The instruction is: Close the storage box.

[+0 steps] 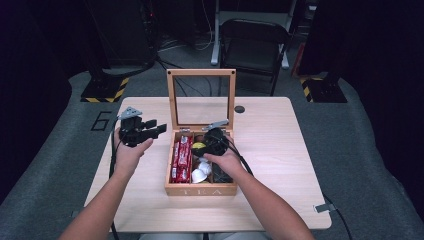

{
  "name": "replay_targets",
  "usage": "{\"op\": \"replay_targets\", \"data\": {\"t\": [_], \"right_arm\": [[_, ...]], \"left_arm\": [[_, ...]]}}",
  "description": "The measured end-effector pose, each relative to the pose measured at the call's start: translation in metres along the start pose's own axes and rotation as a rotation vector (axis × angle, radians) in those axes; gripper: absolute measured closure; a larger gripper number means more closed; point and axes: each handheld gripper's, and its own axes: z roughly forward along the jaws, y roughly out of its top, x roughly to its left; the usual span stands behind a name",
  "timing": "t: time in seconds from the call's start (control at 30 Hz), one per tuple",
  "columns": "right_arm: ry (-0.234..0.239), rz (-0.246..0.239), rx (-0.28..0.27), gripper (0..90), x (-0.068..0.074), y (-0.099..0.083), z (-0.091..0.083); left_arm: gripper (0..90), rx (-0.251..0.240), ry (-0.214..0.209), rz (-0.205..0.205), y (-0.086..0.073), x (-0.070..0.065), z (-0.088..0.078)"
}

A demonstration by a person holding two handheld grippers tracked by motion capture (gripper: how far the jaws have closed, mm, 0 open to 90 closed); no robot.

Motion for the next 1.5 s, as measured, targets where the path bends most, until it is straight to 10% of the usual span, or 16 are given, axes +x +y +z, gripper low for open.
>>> {"op": "replay_targets", "data": {"t": [1.5], "right_arm": [[-0.023, -0.076, -0.058, 37.4, 0.014, 0.007, -0.021]], "left_arm": [[48.2, 0.004, 0.006, -0.006, 0.000, 0.001, 0.000]]}}
